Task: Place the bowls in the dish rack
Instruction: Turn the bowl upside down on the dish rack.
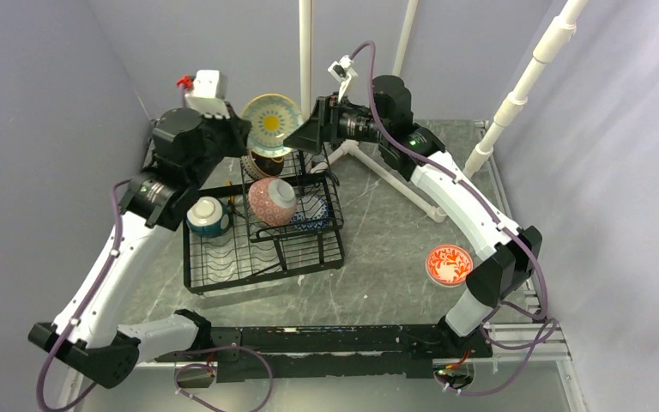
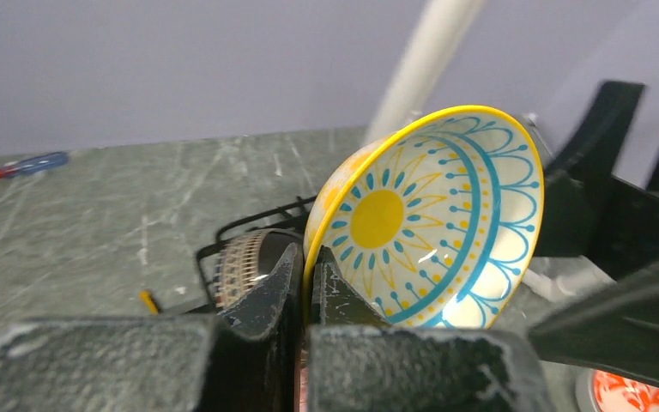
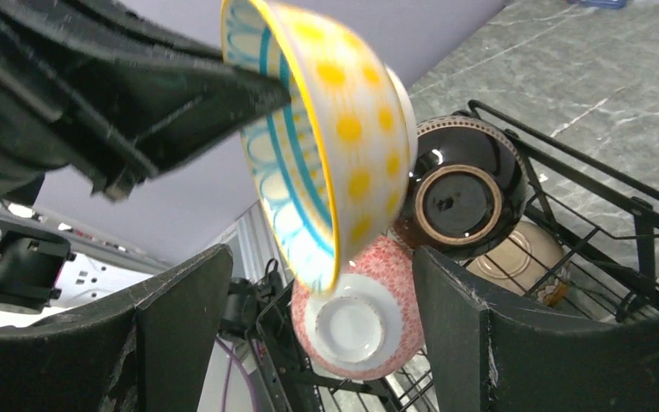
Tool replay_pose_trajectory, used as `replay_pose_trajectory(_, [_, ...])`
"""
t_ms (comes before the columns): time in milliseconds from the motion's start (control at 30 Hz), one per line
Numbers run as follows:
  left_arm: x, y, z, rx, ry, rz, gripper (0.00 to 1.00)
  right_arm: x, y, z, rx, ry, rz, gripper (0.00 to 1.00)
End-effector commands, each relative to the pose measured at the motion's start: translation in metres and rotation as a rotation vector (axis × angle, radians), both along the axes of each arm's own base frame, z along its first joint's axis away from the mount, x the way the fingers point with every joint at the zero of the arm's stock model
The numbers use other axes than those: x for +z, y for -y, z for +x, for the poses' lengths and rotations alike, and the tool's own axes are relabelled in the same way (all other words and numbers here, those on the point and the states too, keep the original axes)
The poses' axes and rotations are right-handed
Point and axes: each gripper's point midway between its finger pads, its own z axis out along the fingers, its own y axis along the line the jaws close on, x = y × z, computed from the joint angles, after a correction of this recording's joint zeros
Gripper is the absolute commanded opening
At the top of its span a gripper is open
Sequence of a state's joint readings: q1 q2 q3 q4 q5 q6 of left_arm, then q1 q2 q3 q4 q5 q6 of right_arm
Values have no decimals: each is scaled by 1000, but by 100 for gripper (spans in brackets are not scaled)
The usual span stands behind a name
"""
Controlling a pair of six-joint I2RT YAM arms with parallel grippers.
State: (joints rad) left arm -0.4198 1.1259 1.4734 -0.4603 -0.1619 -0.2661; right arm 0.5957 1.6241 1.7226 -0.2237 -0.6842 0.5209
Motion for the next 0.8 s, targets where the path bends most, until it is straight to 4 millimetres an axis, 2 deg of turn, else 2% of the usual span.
replay_pose_trajectory(0, [53,28,0,-55,161,-51,3,22,-1,11,-61,23,27,80])
replay_pose_trajectory(133, [52,50,2,-89,179,-43,3,9,1,25,-117,0,-28,69])
replay_pose_trajectory(267, [50,59,4,-81,187,-14,3,-2,2,31,-141,-9,-63,38])
replay_pose_trajectory(433, [45,64,4,-88,178,-7,4,-7,7,35,-177,13,-78,15])
replay_pose_trajectory(500, [42,65,2,-96,173,-9,14,-8,8,37,-185,36,-81,2])
replay_pose_trajectory(533, [40,66,2,-103,168,-10,21,-7,11,38,-193,53,-82,0])
replay_pose_trajectory(567, [39,66,1,-107,163,-15,34,-6,12,38,-197,72,-82,0])
replay_pose_trajectory(767, [37,81,-16,-225,151,-55,80,1,28,40,-233,213,-60,0])
